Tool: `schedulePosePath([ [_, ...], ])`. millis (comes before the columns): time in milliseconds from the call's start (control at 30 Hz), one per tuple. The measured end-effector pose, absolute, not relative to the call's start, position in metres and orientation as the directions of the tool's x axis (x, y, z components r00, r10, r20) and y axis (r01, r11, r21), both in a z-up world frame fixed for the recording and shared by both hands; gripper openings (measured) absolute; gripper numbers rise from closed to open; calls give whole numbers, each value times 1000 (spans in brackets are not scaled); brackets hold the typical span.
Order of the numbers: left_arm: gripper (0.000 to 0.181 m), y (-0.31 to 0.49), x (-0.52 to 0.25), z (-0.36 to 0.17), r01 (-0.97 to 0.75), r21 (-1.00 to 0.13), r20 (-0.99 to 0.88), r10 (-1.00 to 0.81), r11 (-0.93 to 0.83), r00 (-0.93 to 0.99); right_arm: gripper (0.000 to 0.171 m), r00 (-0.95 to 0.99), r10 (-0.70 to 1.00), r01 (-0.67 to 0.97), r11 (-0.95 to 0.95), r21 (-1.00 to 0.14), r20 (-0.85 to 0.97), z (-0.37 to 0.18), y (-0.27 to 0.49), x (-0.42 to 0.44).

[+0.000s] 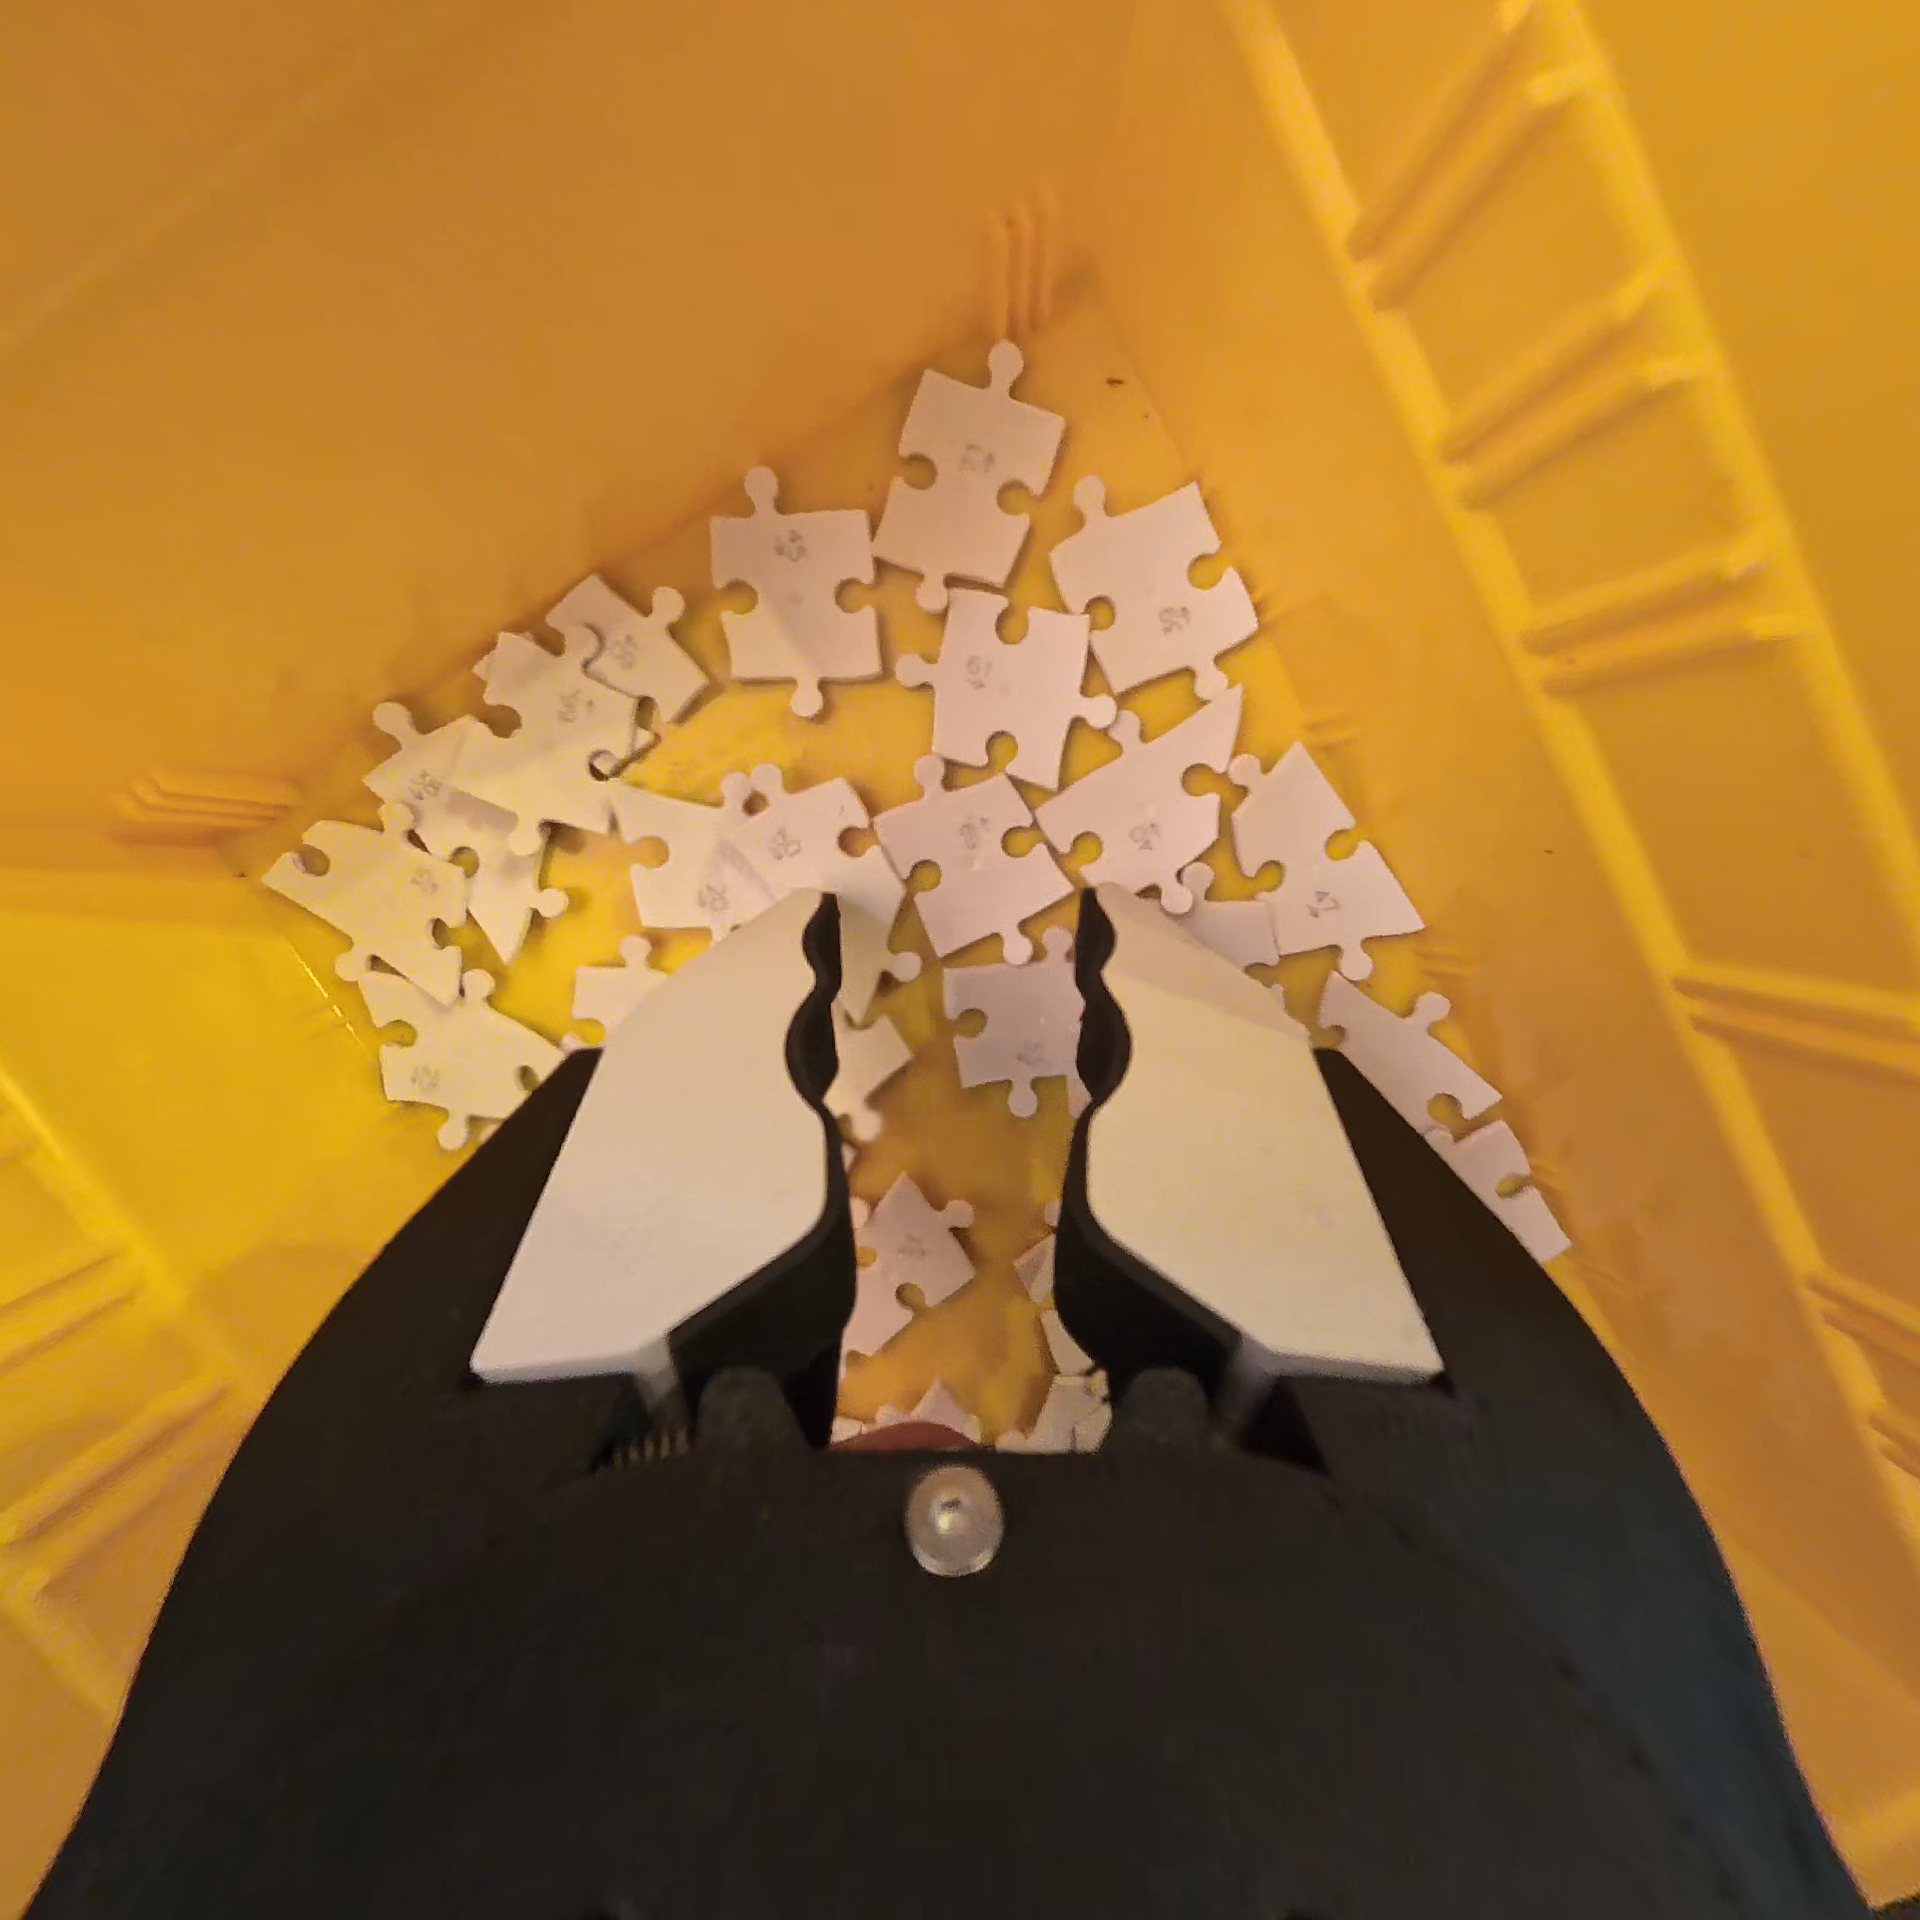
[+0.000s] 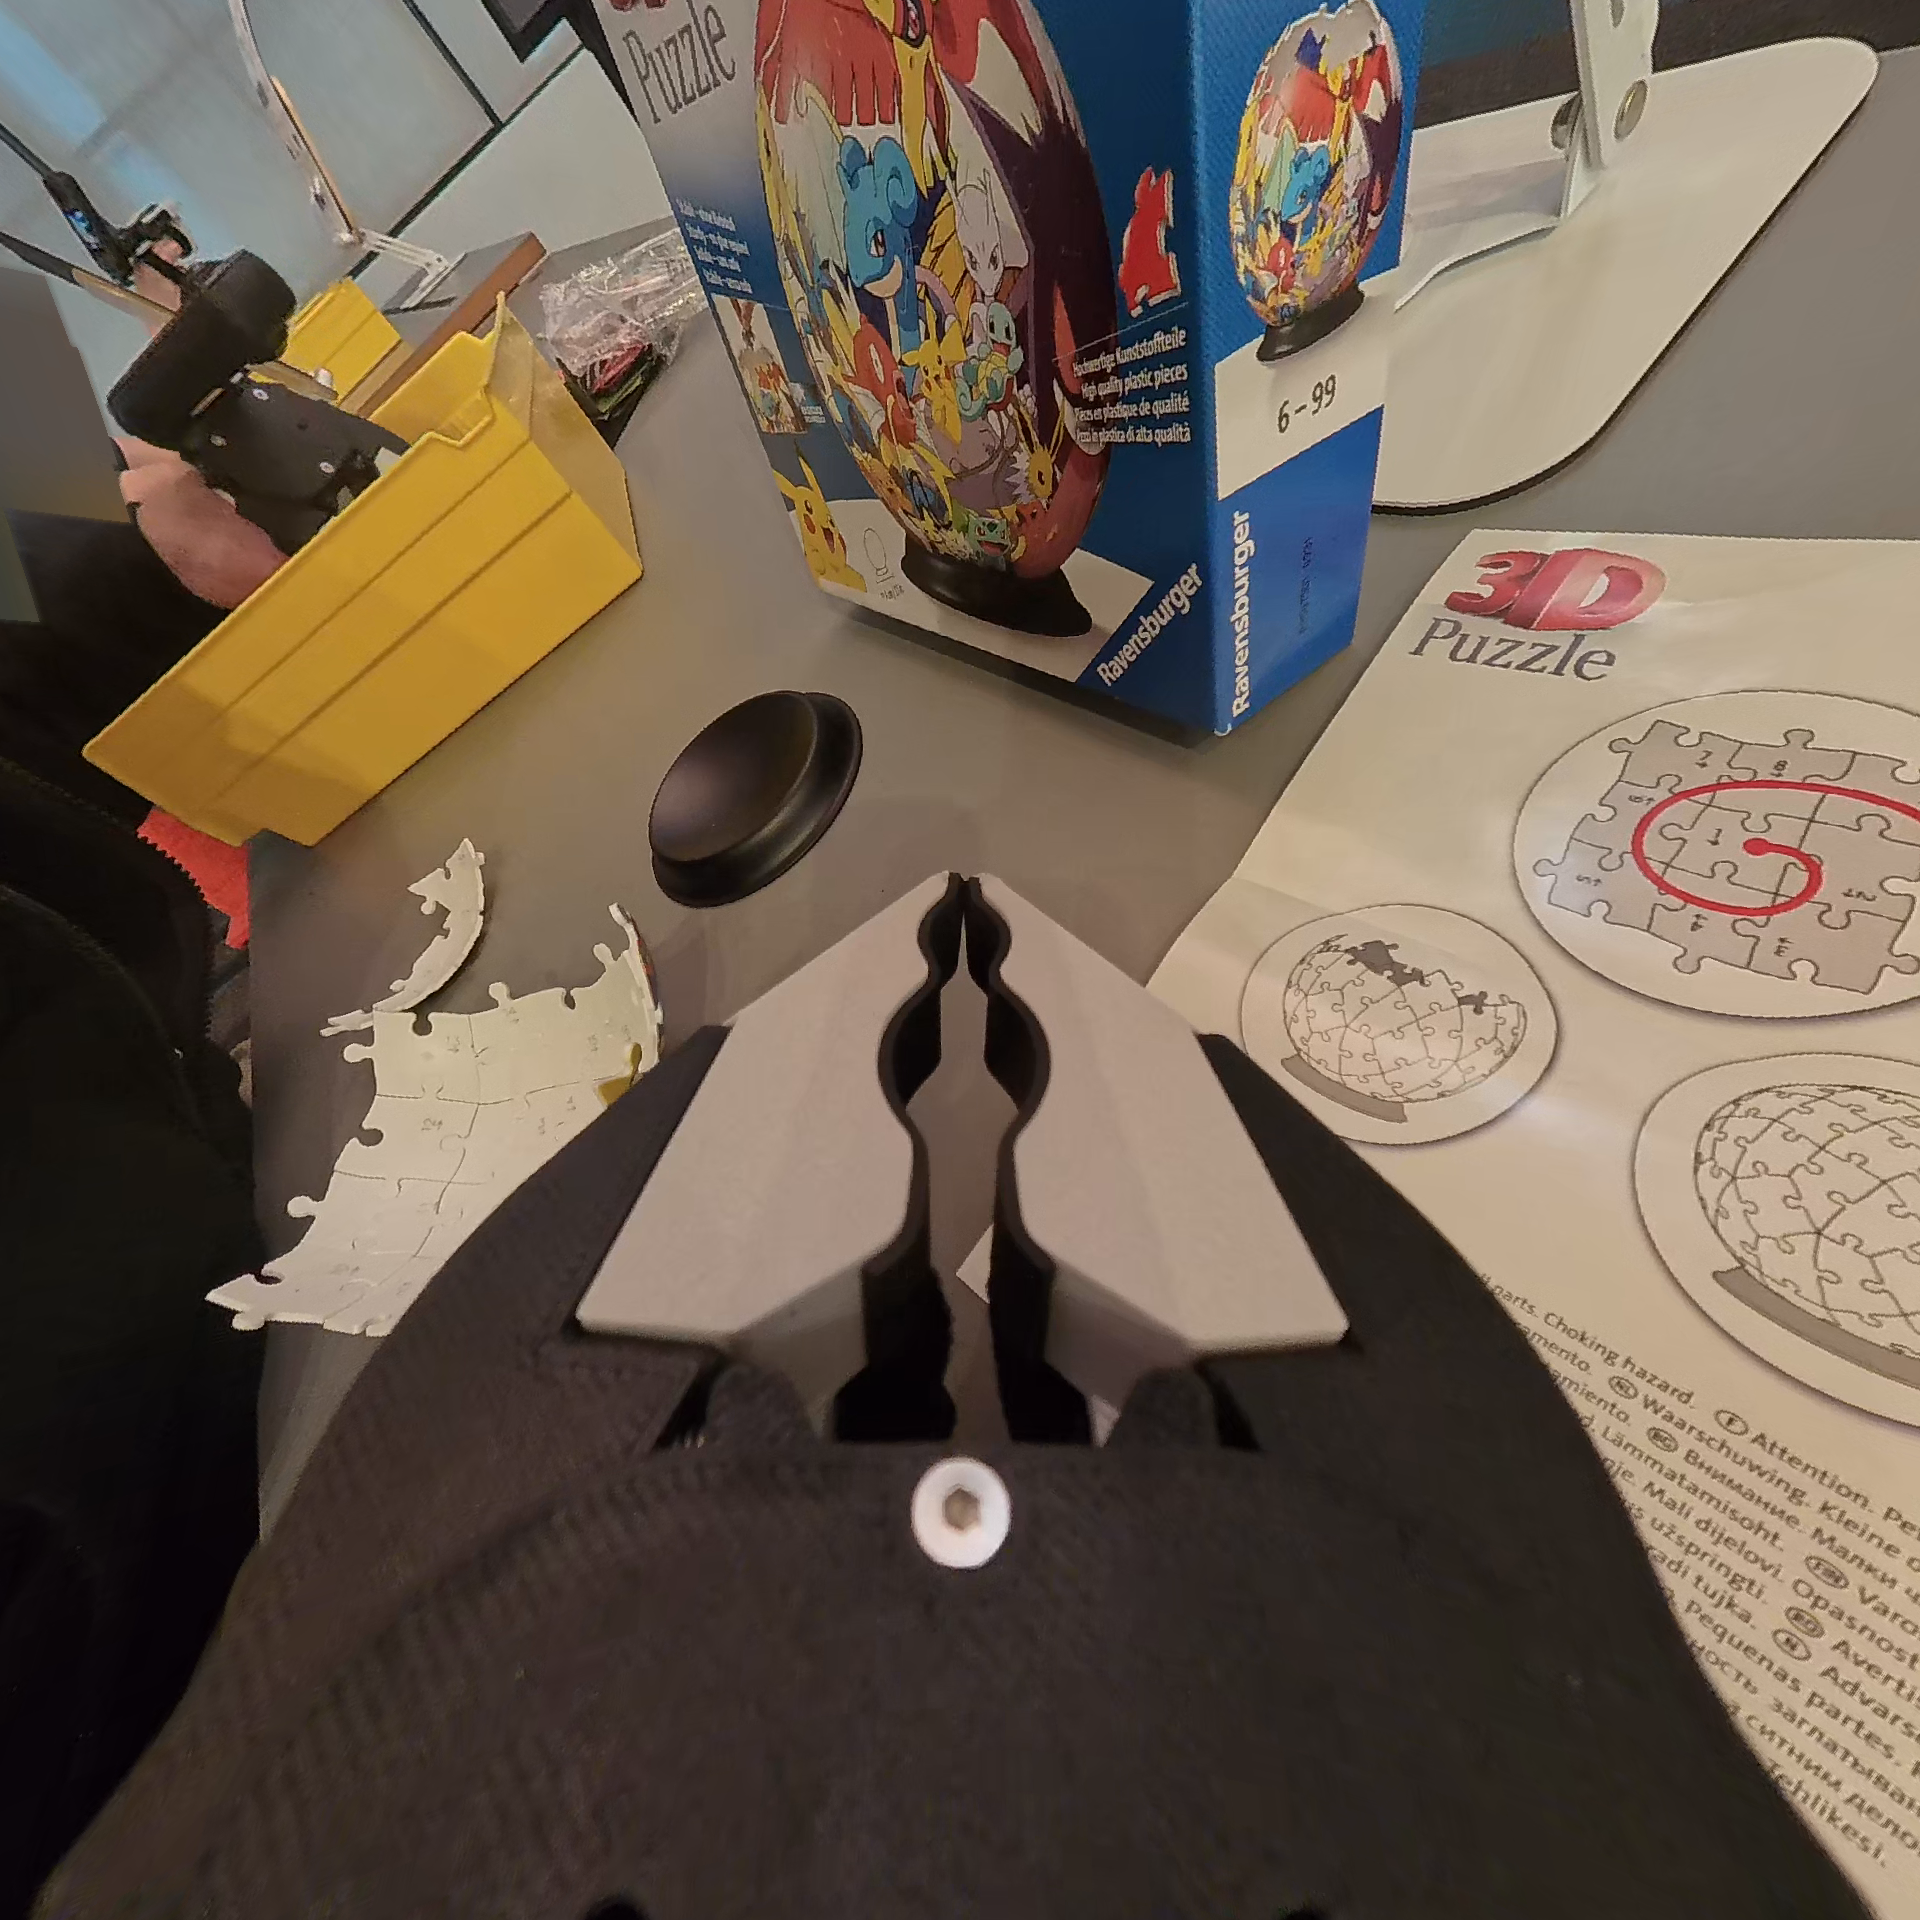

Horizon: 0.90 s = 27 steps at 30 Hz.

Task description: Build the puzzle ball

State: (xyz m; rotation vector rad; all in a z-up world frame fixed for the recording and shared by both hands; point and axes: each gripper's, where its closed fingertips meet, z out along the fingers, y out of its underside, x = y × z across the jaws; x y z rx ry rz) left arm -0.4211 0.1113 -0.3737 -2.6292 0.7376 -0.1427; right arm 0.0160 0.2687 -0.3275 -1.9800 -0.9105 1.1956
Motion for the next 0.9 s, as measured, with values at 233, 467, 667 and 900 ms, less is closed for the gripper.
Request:
schedulePosePath([
  [233, 43, 113, -422, -374, -472, -418, -12, -514, -776, 858, 0, 343, 816, 229, -552, -802, -464, -327, 269, 16],
  [467, 51, 131, -443, -362, -399, -458, -43, -428, -795, 903, 0, 341, 816, 228, -553, -801, -466, -327, 269, 16],
  [667, 38, 128, -439, -369, -417, -396, 1, -455, -818, 891, 0, 339, 817, 225, -551, -804, -465, -326, 268, 16],
  [900, 32, 119, -395, -362, -483, -475, 89, -586, -736, 805, 0, 332, 818, 224, -552, -803, -469, -326, 268, 16],
])
